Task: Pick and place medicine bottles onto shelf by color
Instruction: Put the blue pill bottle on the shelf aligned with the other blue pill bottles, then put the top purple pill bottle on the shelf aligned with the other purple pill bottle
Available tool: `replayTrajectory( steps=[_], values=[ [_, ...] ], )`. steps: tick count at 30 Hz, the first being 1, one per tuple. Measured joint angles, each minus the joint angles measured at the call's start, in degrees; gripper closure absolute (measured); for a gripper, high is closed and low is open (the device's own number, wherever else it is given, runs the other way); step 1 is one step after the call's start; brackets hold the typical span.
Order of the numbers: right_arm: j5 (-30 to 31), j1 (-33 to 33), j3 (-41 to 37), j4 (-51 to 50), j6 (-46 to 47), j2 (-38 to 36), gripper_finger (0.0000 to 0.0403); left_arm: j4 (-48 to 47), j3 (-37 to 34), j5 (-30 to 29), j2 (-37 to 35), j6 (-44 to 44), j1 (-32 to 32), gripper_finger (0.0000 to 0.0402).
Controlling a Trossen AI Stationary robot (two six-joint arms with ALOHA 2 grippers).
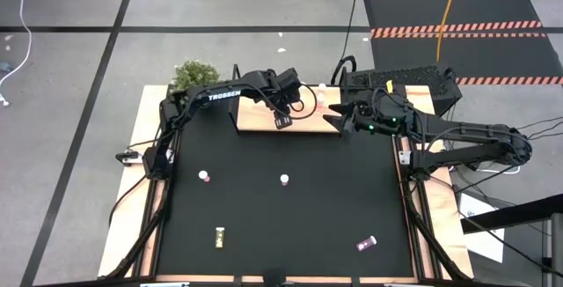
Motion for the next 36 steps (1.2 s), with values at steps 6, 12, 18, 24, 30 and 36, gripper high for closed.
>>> replayTrajectory(
  steps=[6,12,18,24,30,36],
  values=[
    [0.0,0.0,0.0,0.0,-0.1,0.0,0.0167,0.9,-0.1,0.1,0.0,-1.1,-0.1,0.0274],
    [0.0,0.0,0.0,0.0,-0.1,0.0,0.0167,1.0,-0.1,0.9,0.0,-1.1,-0.1,0.0274],
    [0.0,0.0,0.0,0.0,-0.1,0.0,0.0167,0.9,-0.1,3.2,0.1,-0.9,-0.1,0.0258],
    [0.0,0.0,0.0,0.0,-0.4,0.0,0.0167,0.8,-0.2,3.4,0.2,-0.7,-0.1,0.0219],
    [0.0,0.0,0.0,0.0,-0.2,0.0,0.0167,-0.9,-0.2,2.8,-1.5,1.0,-0.2,0.0182],
    [-3.8,0.0,0.0,-3.5,0.5,0.0,0.0167,-3.9,-0.2,2.5,-8.5,0.4,-1.3,0.0153]
  ],
)
